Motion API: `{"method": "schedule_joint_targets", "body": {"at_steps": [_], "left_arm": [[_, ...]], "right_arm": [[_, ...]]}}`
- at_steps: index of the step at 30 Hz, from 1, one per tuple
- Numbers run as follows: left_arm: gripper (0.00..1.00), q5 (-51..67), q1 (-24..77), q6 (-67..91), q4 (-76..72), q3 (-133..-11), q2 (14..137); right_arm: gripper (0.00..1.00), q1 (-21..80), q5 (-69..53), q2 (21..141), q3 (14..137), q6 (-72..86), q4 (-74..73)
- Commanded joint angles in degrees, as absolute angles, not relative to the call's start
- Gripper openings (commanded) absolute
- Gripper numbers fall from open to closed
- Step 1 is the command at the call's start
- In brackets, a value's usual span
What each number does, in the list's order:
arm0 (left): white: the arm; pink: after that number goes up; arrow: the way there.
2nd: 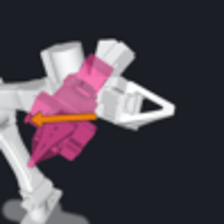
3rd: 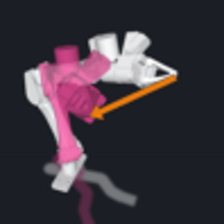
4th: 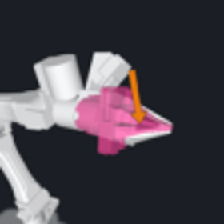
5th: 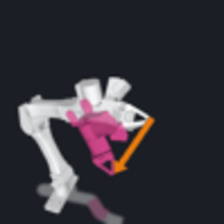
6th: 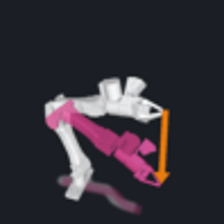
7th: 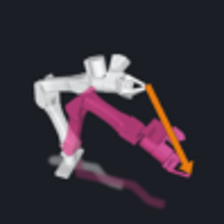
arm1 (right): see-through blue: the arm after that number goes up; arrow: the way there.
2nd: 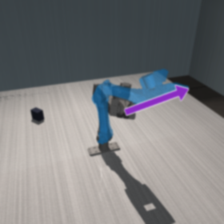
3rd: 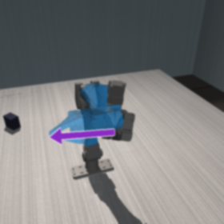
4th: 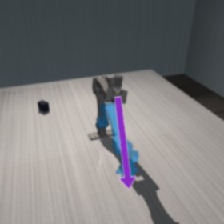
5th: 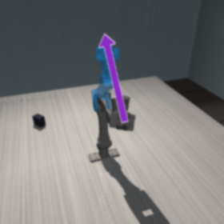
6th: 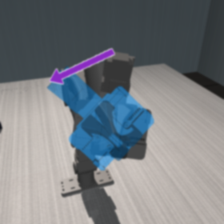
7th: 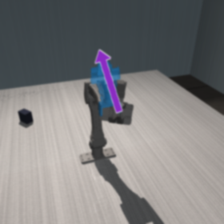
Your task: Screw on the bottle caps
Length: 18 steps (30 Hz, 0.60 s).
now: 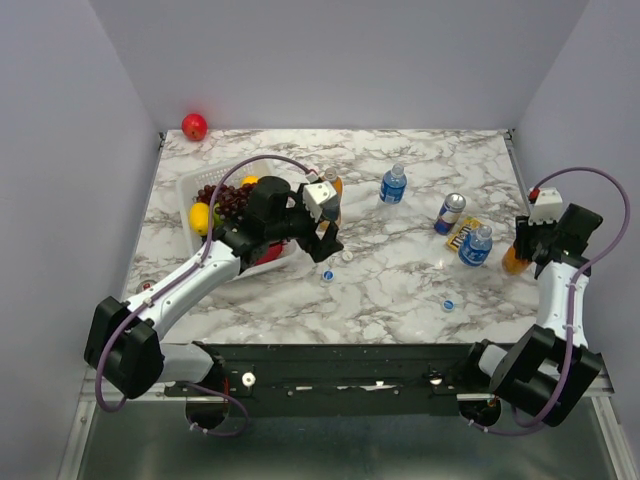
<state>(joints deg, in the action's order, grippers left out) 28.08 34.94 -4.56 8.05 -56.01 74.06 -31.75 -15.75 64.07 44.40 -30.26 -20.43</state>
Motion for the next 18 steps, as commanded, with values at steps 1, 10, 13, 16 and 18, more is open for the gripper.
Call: {"method": "schedule_joint_targets", "body": {"at_steps": [1,10,13,16,18], "left_arm": [[0.99,25.75,34.37,-7.46,13.53,-59.41,74.79],[0.99,26.1,34.28,-8.44,15.03,-62.23,76.9],[0.99,26.02,34.28,-8.52,14.85,-62.23,77.08],[0.99,26.28,34.28,-8.44,14.77,-62.05,76.99],[0.99,26.11,34.28,-8.44,14.77,-61.96,76.82]], "right_arm": [[0.35,-32.87,-18.1,63.89,43.51,-29.88,-17.31],[0.4,-33.49,-17.23,69.69,45.51,-29.8,-18.54],[0.41,-33.66,-16.09,72.86,47.72,-29.97,-20.56],[0.46,-33.66,-16.61,73.39,48.6,-30.67,-20.48],[0.52,-33.66,-17.05,73.48,48.95,-30.67,-20.39]]}}
